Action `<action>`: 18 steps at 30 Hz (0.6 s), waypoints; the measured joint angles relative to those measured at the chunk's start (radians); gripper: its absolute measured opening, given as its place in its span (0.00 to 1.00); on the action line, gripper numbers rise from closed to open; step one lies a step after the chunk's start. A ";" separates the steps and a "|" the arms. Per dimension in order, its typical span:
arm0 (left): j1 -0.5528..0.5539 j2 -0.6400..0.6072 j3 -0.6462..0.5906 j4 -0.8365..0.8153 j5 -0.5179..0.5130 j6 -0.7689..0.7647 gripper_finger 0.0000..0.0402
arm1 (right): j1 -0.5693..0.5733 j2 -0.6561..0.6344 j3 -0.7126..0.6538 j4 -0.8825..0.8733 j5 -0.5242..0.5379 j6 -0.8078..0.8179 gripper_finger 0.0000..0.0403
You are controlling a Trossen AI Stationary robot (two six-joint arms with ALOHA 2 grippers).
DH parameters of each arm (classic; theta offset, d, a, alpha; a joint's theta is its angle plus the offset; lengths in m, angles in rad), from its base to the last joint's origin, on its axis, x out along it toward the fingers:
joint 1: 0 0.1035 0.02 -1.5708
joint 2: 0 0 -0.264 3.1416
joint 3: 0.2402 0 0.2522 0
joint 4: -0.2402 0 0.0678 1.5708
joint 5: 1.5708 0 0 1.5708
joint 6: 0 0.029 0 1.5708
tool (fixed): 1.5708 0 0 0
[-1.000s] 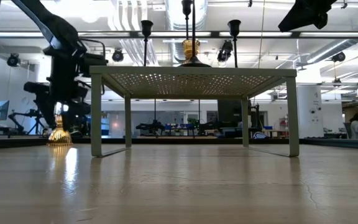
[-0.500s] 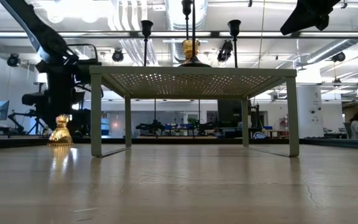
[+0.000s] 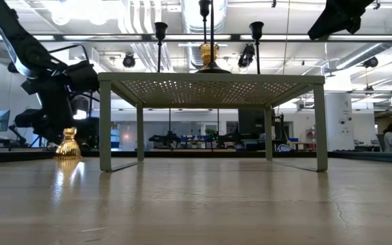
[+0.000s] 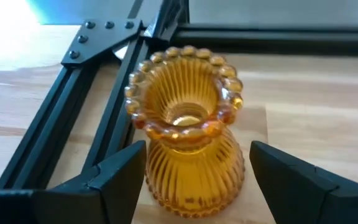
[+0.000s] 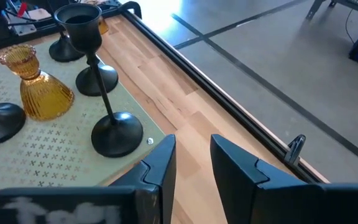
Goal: Pick & Place candle stick holders
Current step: Align the top left yellow glass candle holder with the black candle holder on the shelf
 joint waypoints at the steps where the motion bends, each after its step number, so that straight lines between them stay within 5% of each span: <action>1: 0.000 -0.006 -0.009 0.017 -0.004 -0.001 0.72 | 0.000 0.000 0.000 0.000 0.000 0.000 0.23; 18: 0.000 -0.039 -0.067 0.200 -0.075 0.037 0.63 | 0.000 0.000 0.000 0.002 0.002 -0.015 0.21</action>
